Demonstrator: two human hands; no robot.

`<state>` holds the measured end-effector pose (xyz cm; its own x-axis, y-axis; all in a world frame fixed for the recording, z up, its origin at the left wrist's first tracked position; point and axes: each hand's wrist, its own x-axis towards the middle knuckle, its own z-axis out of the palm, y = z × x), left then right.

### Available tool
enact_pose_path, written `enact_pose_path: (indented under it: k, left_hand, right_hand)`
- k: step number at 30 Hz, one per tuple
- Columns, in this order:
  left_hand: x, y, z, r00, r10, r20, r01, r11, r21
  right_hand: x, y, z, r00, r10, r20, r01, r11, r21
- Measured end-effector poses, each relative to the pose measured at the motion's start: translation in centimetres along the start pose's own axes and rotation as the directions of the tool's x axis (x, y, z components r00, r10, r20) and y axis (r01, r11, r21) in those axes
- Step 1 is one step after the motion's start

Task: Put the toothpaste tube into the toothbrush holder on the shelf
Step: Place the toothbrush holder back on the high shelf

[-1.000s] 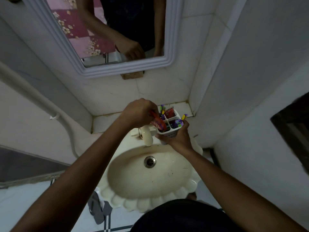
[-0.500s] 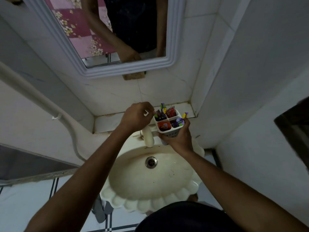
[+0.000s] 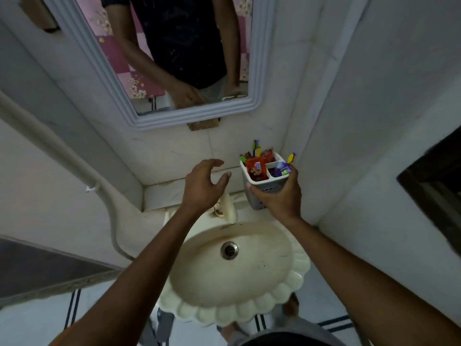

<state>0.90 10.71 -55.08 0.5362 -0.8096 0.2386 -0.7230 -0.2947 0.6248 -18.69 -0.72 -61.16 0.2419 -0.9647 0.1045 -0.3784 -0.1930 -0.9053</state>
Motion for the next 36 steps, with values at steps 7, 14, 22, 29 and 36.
enact_pose_path:
  k: [7,14,22,29,36]
  left_hand:
    - [0.3,4.5,-3.3,0.995,0.068,-0.078,-0.067,0.998,0.009]
    - [2.0,11.9,-9.3,0.952,0.151,-0.267,-0.156,0.988,0.002]
    - [3.2,22.7,-16.3,0.862,0.276,-0.424,-0.279,0.959,0.057]
    - [4.8,31.9,-22.7,0.764,0.416,-0.494,-0.381,0.908,0.175]
    - [8.2,37.5,-27.5,0.673,0.482,-0.561,-0.413,0.874,0.255]
  right_hand:
    - [1.2,-6.6,-4.3,0.981,-0.163,-0.105,0.174,0.979,0.105]
    - [3.2,-16.1,-11.6,0.929,-0.313,-0.199,0.351,0.914,0.202]
    - [5.0,-26.7,-22.0,0.837,-0.45,-0.311,0.518,0.834,0.188]
    - [6.0,-35.0,-28.3,0.75,-0.534,-0.389,0.627,0.763,0.161]
    - [7.4,-43.0,-32.2,0.677,-0.59,-0.439,0.698,0.705,0.128]
